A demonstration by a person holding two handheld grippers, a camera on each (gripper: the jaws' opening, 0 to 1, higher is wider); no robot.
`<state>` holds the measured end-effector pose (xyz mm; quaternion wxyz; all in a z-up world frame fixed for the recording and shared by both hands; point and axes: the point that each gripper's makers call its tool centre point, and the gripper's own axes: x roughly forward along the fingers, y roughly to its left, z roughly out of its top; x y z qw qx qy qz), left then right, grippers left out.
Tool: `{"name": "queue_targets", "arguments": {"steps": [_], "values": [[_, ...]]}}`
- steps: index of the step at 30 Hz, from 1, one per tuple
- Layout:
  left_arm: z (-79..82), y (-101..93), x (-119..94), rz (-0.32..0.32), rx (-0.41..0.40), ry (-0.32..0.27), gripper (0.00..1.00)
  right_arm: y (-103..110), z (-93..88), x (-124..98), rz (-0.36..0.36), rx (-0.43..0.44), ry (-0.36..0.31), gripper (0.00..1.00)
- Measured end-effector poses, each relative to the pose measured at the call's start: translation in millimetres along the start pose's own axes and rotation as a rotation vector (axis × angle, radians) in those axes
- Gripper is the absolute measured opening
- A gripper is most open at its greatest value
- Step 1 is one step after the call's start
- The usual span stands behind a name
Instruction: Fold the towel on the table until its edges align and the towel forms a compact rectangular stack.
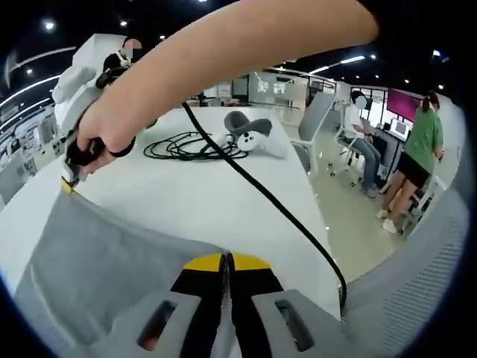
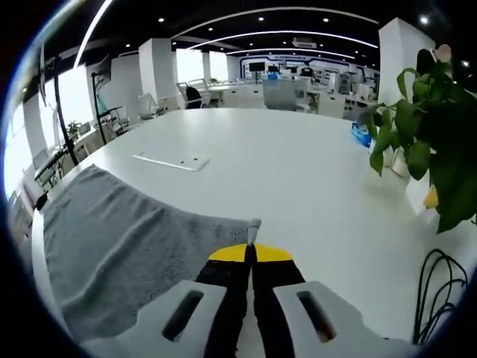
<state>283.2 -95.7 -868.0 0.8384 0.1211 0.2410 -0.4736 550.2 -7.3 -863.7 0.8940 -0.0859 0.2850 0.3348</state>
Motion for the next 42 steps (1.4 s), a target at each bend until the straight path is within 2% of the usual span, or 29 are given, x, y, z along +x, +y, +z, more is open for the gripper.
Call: {"name": "queue_targets", "arguments": {"steps": [12, 19, 27, 31, 32, 35, 42], "values": [[24.8, -0.9, -11.7, -0.001, -0.018, -0.072, 0.02, -0.1, 22.2, -18.0, -0.007, -0.019, -0.044, 0.00], [43.1, -9.5, -8.9, -0.023, -0.018, -0.116, 0.02, -14.4, 28.1, -32.4, -0.041, -0.049, -0.038, 0.00], [63.2, -17.4, -7.2, -0.033, 0.026, -0.150, 0.02, -26.1, 35.8, -46.0, -0.065, -0.059, -0.043, 0.00], [66.6, -16.4, -12.9, -0.025, 0.036, -0.150, 0.02, -20.8, 42.3, -49.0, -0.056, -0.047, -0.057, 0.00], [68.6, -15.2, -17.2, -0.017, 0.048, -0.150, 0.02, -16.2, 45.9, -49.5, -0.039, -0.015, -0.071, 0.00], [74.2, -11.4, -27.3, 0.002, 0.068, -0.160, 0.02, -11.4, 51.4, -51.4, -0.034, -0.025, -0.078, 0.00], [87.0, 0.5, -51.8, 0.057, 0.076, -0.199, 0.02, 8.3, 76.7, -57.1, 0.003, -0.009, -0.119, 0.00]]}}
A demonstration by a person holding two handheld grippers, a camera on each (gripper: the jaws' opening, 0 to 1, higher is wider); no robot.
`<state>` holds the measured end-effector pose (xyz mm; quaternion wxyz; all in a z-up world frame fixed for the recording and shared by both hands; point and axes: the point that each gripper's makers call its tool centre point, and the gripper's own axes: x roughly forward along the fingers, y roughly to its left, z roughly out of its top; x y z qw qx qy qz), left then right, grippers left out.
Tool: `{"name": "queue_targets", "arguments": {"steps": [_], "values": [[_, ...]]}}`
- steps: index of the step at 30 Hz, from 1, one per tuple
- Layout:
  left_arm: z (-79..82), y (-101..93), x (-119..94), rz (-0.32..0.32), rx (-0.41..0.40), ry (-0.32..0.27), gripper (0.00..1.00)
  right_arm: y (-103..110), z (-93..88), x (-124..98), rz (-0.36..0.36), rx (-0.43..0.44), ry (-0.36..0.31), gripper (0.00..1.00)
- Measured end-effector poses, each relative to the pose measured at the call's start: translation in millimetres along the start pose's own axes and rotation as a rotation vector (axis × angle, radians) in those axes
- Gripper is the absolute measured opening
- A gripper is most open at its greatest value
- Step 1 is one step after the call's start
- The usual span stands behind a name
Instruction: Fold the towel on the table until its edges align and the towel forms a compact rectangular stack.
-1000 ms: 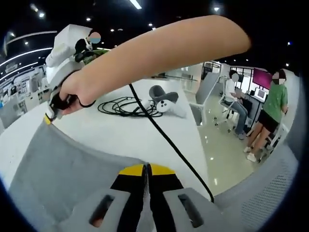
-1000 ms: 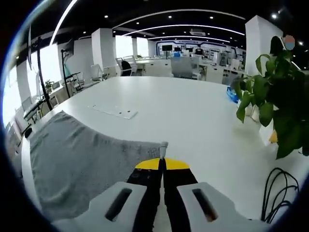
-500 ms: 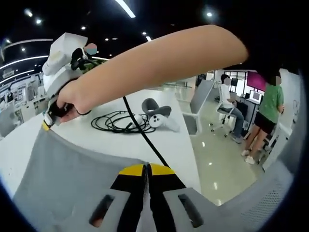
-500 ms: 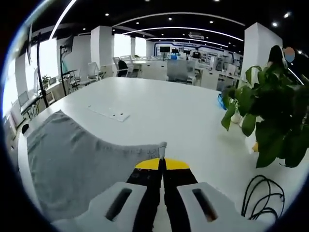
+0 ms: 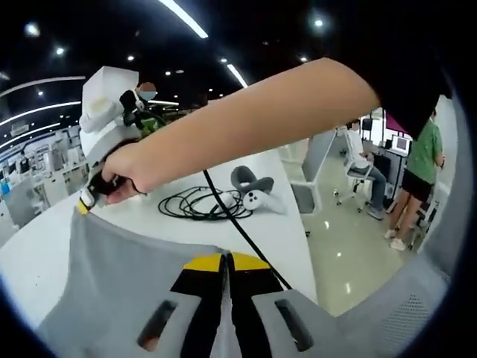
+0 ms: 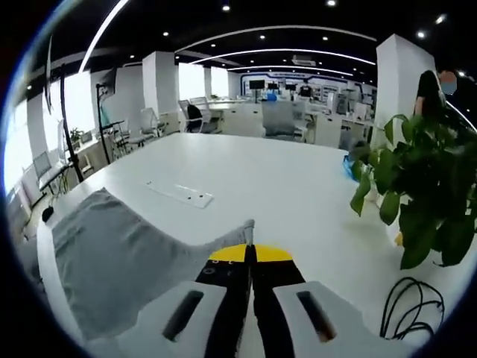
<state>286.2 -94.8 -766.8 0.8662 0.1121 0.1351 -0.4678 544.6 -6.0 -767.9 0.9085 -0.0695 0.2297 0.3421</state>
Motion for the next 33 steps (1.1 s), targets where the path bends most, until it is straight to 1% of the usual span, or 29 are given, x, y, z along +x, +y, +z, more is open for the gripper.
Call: {"name": "queue_targets", "arguments": {"steps": [3, 6, 9, 13, 16, 18, 21, 24, 27, 32, 33], "values": [[4.2, 1.4, -8.7, 0.011, 0.004, -0.009, 0.02, 6.8, 8.5, -0.9, 0.004, -0.014, -0.006, 0.00], [8.0, 3.1, -22.0, 0.029, 0.003, -0.020, 0.02, 18.2, 22.2, -3.6, 0.016, -0.011, -0.026, 0.00], [14.2, 4.3, -35.1, 0.045, -0.019, -0.039, 0.02, 26.8, 31.6, -5.4, 0.021, -0.024, -0.037, 0.00], [22.1, 5.8, -53.4, 0.061, 0.001, -0.049, 0.02, 36.1, 41.0, -6.5, 0.028, -0.025, -0.046, 0.00], [28.1, 13.5, -68.1, 0.091, 0.007, -0.063, 0.02, 49.1, 51.6, -7.6, 0.039, -0.027, -0.056, 0.00], [30.1, 18.2, -73.5, 0.110, 0.003, -0.069, 0.02, 58.8, 57.5, -7.6, 0.062, -0.008, -0.068, 0.00], [36.2, 28.8, -91.6, 0.153, -0.012, -0.094, 0.02, 75.8, 70.4, -7.2, 0.082, -0.001, -0.075, 0.00], [38.7, 32.6, -104.0, 0.173, -0.015, -0.106, 0.02, 87.1, 83.0, -6.9, 0.094, 0.003, -0.090, 0.00], [39.7, 35.8, -117.0, 0.191, -0.017, -0.115, 0.02, 98.1, 95.1, -6.3, 0.111, 0.028, -0.106, 0.00], [41.6, 39.4, -140.5, 0.223, -0.019, -0.137, 0.02, 115.9, 112.3, -6.6, 0.122, 0.017, -0.123, 0.00], [41.7, 39.7, -142.2, 0.226, -0.019, -0.139, 0.02, 120.2, 116.0, -6.6, 0.124, 0.015, -0.127, 0.00]]}}
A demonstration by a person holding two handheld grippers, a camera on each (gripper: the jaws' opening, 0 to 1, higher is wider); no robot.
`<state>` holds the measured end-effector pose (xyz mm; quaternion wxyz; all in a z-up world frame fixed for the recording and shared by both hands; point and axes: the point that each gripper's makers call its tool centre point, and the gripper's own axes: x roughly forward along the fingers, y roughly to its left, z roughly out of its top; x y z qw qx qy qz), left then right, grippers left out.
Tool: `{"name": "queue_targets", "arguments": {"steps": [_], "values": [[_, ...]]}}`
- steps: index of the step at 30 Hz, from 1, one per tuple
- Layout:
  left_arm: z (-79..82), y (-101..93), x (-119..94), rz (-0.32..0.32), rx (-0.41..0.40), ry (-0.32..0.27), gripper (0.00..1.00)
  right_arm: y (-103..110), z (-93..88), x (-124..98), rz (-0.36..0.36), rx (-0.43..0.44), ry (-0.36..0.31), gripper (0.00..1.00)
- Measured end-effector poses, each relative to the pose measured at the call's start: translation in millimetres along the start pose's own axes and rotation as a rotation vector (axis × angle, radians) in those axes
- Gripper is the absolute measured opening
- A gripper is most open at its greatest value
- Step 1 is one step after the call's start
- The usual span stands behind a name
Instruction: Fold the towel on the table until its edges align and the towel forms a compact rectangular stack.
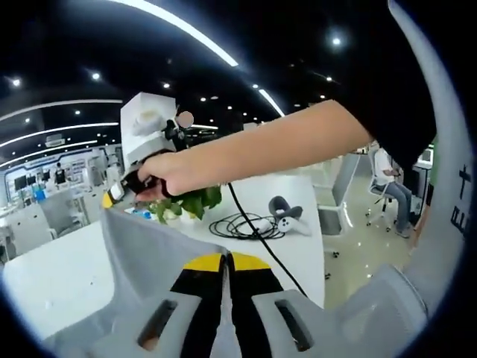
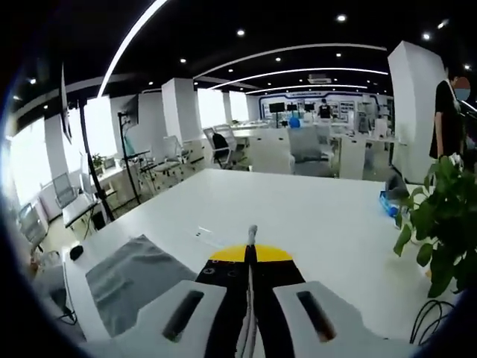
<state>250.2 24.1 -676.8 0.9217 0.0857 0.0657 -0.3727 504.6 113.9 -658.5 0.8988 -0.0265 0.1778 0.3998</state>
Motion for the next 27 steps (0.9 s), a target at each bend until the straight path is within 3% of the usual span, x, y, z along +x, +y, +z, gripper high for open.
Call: {"name": "queue_targets", "arguments": {"steps": [4, 17, 27], "values": [[4.7, 8.7, -21.2, 0.028, 0.038, -0.010, 0.02, 14.8, 10.5, 4.2, 0.006, -0.020, -0.010, 0.00], [9.1, 39.9, -83.7, 0.081, 0.050, -0.018, 0.02, 69.9, 37.9, 23.0, 0.054, -0.042, -0.054, 0.00], [10.6, 58.8, -122.7, 0.179, 0.026, -0.030, 0.02, 113.2, 50.3, 39.5, 0.110, -0.057, -0.067, 0.00]]}}
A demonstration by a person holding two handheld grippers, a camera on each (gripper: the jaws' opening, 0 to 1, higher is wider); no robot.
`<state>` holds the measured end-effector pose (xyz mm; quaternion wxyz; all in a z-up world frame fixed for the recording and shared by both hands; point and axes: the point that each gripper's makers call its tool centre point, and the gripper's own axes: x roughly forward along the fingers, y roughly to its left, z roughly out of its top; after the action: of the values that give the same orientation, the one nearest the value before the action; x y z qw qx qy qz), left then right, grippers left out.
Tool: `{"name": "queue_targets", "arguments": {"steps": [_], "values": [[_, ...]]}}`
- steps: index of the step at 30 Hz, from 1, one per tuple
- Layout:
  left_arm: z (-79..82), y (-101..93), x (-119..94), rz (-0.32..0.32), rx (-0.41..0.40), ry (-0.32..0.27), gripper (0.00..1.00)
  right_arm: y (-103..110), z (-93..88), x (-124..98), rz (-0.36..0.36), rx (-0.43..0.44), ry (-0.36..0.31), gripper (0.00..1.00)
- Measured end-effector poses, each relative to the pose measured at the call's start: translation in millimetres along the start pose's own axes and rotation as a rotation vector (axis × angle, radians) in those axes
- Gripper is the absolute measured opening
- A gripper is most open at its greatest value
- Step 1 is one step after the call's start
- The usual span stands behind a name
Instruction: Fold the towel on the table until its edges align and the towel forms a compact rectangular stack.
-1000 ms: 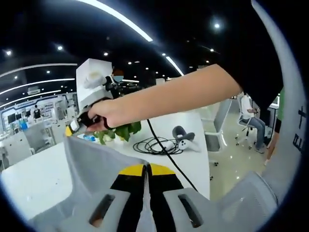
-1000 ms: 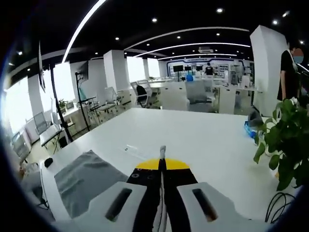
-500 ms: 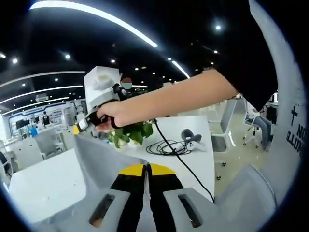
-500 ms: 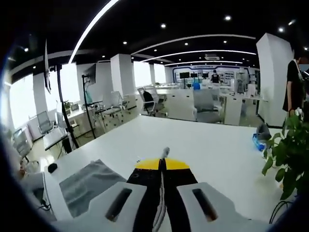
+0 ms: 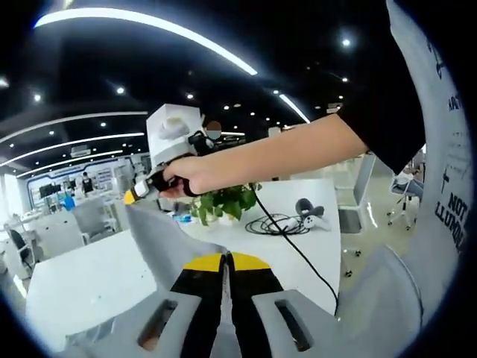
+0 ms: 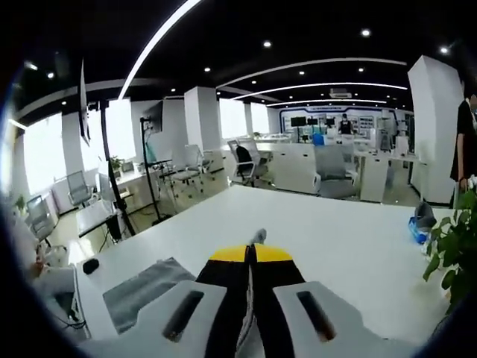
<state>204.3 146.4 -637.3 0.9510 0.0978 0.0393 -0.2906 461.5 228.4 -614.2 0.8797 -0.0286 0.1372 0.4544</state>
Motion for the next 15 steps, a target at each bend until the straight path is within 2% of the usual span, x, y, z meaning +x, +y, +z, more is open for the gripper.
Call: {"name": "queue_targets", "arguments": {"steps": [9, 15], "values": [[3.6, 28.4, -28.8, 0.095, -0.015, -0.017, 0.02, 28.0, 12.8, 15.3, 0.042, -0.014, -0.014, 0.00], [3.7, 41.6, -43.3, 0.137, -0.024, -0.024, 0.02, 41.3, 18.8, 23.1, 0.063, -0.023, -0.021, 0.00]]}}
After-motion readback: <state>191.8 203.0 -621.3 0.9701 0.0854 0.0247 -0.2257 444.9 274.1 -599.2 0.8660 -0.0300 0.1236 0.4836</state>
